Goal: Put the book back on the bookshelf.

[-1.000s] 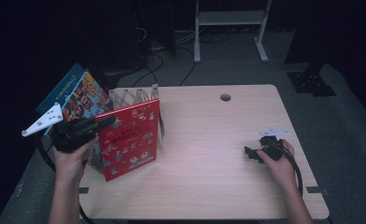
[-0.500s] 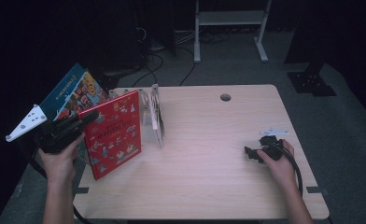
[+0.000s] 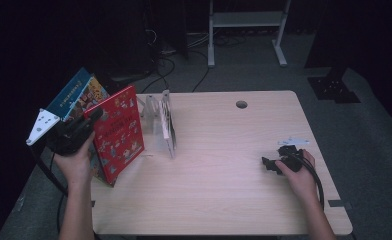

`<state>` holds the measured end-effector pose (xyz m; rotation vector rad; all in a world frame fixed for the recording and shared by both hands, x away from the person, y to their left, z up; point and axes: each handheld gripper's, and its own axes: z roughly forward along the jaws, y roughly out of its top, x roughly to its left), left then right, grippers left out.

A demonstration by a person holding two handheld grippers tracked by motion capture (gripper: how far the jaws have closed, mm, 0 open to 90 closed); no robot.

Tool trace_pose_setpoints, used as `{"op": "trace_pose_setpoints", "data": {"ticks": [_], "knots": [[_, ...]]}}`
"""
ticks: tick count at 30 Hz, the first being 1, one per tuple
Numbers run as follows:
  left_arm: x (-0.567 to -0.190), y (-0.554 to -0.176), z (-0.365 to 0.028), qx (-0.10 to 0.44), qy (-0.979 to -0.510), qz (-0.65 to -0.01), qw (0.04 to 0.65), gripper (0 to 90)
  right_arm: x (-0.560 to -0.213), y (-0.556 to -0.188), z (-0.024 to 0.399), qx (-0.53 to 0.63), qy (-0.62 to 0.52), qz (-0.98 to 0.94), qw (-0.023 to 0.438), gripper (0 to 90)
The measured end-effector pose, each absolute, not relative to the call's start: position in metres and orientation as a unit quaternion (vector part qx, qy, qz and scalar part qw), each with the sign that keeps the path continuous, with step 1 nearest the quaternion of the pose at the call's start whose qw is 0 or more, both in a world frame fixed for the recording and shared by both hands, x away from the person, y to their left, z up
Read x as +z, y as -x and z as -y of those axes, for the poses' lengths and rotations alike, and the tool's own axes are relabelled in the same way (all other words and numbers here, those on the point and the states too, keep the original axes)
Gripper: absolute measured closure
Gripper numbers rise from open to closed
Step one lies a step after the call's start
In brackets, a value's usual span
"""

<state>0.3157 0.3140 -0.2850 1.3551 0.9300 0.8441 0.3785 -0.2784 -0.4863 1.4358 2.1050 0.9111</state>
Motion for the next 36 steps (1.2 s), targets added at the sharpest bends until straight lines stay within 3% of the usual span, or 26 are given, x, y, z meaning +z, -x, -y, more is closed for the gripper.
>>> {"op": "trace_pose_setpoints", "data": {"ticks": [12, 36], "knots": [[-0.293, -0.347, -0.299, 0.398, -0.575, -0.422, 0.577, 79.7, -0.486, -0.379, 0.278, 0.329, -0.518, -0.760, 0.216, 5.7], [-0.311, -0.400, -0.293, 0.413, -0.545, -0.426, 0.592, 79.6, -0.486, -0.379, 0.279, 0.328, -0.517, -0.761, 0.215, 5.3]]}}
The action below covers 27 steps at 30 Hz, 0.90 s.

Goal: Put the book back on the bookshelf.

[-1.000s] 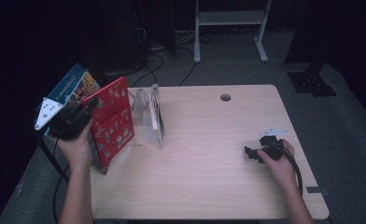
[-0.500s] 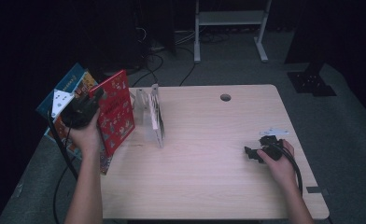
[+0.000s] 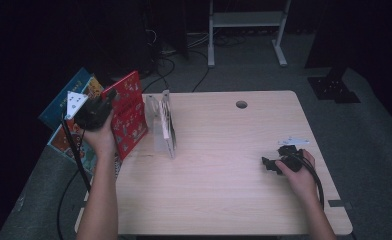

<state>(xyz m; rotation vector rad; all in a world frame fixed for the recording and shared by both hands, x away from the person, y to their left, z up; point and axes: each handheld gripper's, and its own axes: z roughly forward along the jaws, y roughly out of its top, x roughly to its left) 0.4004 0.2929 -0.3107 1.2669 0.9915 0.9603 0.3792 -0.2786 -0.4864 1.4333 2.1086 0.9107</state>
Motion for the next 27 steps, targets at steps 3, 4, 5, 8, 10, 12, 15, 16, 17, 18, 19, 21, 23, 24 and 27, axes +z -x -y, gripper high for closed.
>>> {"op": "trace_pose_setpoints", "data": {"ticks": [3, 4, 5, 8, 10, 12, 15, 16, 17, 18, 19, 21, 23, 24, 27], "knots": [[-0.313, -0.403, -0.290, 0.416, -0.544, -0.423, 0.593, 79.6, -0.486, -0.379, 0.279, 0.329, -0.517, -0.761, 0.215, 5.2], [-0.314, -0.404, -0.289, 0.416, -0.546, -0.422, 0.592, 79.6, -0.486, -0.379, 0.279, 0.329, -0.516, -0.761, 0.215, 5.2], [-0.315, -0.404, -0.288, 0.417, -0.549, -0.421, 0.589, 79.6, -0.486, -0.379, 0.279, 0.329, -0.516, -0.761, 0.215, 5.1], [-0.318, -0.404, -0.287, 0.419, -0.552, -0.420, 0.585, 79.6, -0.486, -0.380, 0.279, 0.329, -0.516, -0.761, 0.215, 5.1], [-0.318, -0.402, -0.288, 0.421, -0.555, -0.419, 0.583, 79.5, -0.486, -0.379, 0.279, 0.329, -0.516, -0.761, 0.215, 5.1], [-0.319, -0.401, -0.289, 0.426, -0.559, -0.421, 0.574, 79.5, -0.486, -0.379, 0.279, 0.329, -0.516, -0.761, 0.215, 5.1], [-0.319, -0.401, -0.290, 0.425, -0.565, -0.425, 0.565, 79.4, -0.486, -0.380, 0.279, 0.329, -0.516, -0.761, 0.215, 5.1], [-0.319, -0.401, -0.290, 0.424, -0.565, -0.428, 0.564, 79.3, -0.486, -0.379, 0.279, 0.328, -0.516, -0.761, 0.215, 5.1], [-0.319, -0.401, -0.291, 0.420, -0.566, -0.429, 0.565, 79.4, -0.486, -0.380, 0.279, 0.328, -0.516, -0.761, 0.215, 5.1], [-0.319, -0.401, -0.291, 0.418, -0.567, -0.430, 0.564, 79.4, -0.486, -0.379, 0.279, 0.328, -0.516, -0.761, 0.215, 5.1], [-0.320, -0.400, -0.291, 0.417, -0.568, -0.432, 0.563, 79.4, -0.486, -0.380, 0.279, 0.328, -0.516, -0.761, 0.215, 5.1], [-0.321, -0.399, -0.290, 0.411, -0.571, -0.438, 0.560, 79.5, -0.486, -0.380, 0.279, 0.328, -0.516, -0.761, 0.215, 5.1], [-0.323, -0.398, -0.290, 0.408, -0.573, -0.444, 0.556, 79.4, -0.486, -0.380, 0.279, 0.328, -0.516, -0.761, 0.215, 5.1], [-0.325, -0.396, -0.290, 0.405, -0.572, -0.448, 0.555, 79.4, -0.486, -0.380, 0.279, 0.328, -0.516, -0.761, 0.215, 5.1], [-0.326, -0.393, -0.292, 0.398, -0.575, -0.457, 0.550, 79.3, -0.486, -0.380, 0.279, 0.328, -0.516, -0.761, 0.215, 5.1]]}}
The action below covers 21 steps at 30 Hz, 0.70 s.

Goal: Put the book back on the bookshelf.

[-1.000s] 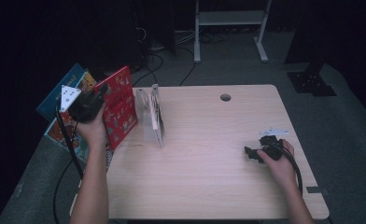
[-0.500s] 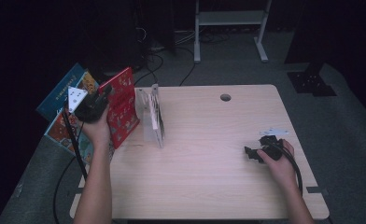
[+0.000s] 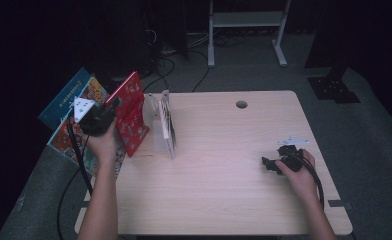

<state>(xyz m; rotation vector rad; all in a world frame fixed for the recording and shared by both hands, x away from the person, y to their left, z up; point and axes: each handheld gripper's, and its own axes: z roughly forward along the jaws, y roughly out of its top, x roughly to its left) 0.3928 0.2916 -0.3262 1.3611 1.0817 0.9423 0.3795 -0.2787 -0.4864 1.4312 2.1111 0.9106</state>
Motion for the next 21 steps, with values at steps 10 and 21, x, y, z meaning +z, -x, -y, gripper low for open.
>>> {"op": "trace_pose_setpoints", "data": {"ticks": [10, 21], "knots": [[-0.3314, -0.3849, -0.2968, 0.388, -0.585, -0.473, 0.532, 77.8, -0.4864, -0.3795, 0.2787, 0.328, -0.516, -0.761, 0.215, 5.1], [-0.3298, -0.3836, -0.3010, 0.375, -0.595, -0.493, 0.513, 66.0, -0.4864, -0.3795, 0.2787, 0.328, -0.516, -0.761, 0.215, 5.1]]}}
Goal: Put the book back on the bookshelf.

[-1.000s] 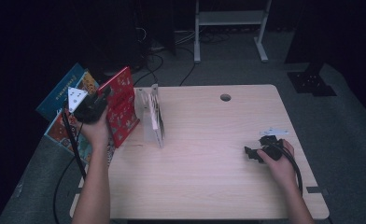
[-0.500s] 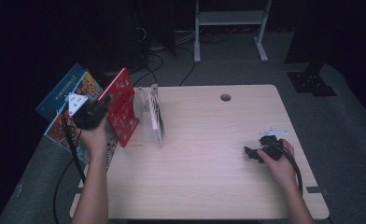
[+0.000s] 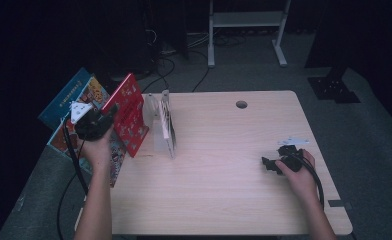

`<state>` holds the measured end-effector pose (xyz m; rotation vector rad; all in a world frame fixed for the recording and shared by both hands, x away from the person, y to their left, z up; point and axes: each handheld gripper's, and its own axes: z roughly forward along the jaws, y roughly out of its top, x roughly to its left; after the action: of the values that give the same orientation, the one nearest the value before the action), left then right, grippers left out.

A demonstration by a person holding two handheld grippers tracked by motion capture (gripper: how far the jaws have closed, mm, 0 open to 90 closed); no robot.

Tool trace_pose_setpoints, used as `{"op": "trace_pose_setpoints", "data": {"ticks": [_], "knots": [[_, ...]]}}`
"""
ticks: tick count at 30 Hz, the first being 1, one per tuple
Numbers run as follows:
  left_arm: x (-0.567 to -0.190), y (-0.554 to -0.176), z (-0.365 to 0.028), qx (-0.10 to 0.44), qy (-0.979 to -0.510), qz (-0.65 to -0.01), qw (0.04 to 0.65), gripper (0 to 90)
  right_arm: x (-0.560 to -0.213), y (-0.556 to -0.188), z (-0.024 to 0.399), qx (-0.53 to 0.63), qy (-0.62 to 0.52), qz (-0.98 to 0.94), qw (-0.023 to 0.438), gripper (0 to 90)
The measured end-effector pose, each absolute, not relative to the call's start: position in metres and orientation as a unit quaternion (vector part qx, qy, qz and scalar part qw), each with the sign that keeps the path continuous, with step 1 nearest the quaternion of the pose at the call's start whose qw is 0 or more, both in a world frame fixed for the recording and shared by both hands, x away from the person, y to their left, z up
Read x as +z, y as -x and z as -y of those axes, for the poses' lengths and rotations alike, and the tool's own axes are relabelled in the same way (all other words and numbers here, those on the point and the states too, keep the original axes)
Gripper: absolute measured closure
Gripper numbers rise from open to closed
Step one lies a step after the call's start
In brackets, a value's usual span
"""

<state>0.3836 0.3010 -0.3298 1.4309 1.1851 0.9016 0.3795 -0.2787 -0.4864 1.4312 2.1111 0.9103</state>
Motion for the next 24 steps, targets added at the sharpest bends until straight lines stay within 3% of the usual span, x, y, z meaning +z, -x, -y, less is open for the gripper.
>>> {"op": "trace_pose_setpoints", "data": {"ticks": [16, 24], "knots": [[-0.328, -0.364, -0.301, 0.379, -0.596, -0.499, 0.502, 32.2, -0.486, -0.379, 0.279, 0.328, -0.516, -0.761, 0.215, 5.1], [-0.332, -0.351, -0.302, 0.376, -0.602, -0.508, 0.488, 10.2, -0.486, -0.379, 0.279, 0.328, -0.516, -0.761, 0.215, 5.1]]}}
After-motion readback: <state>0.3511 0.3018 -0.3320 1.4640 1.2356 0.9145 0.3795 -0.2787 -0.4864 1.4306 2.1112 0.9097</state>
